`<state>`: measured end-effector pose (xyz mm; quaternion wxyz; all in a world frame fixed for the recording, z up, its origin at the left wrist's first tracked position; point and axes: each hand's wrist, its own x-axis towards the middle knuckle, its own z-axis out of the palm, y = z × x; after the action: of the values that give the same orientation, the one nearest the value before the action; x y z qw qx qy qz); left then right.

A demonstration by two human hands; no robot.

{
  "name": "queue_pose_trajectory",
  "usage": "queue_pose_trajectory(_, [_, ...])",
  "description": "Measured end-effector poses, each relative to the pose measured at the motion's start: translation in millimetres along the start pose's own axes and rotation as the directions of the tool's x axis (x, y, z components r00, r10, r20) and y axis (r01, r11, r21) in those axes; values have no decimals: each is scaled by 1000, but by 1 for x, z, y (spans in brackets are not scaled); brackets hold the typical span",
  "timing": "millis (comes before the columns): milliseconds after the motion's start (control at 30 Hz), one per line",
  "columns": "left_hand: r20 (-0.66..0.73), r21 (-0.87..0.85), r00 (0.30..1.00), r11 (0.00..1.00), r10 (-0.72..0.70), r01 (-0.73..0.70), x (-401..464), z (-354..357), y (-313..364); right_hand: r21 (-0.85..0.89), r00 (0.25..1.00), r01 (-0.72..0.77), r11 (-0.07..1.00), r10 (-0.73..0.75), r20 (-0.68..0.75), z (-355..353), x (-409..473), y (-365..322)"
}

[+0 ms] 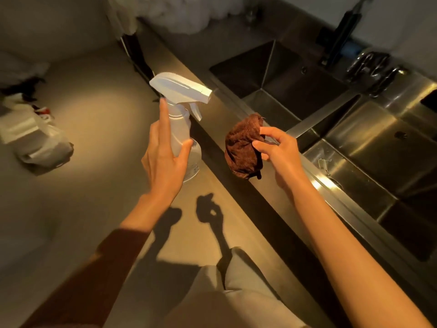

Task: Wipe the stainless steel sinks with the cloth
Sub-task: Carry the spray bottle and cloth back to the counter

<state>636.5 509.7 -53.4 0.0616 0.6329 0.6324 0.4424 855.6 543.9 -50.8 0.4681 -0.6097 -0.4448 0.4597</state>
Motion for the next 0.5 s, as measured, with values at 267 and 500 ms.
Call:
queue_pose_trajectory(267, [-53,34,995,995,-88,90,41,9,-32,-81,993,52,995,-43,108,32,58,-10])
queue_pose_trajectory(500, [-98,73,989,990,-111,118,109,39,-46,-76,992,39,996,-29,125,50,139,-21])
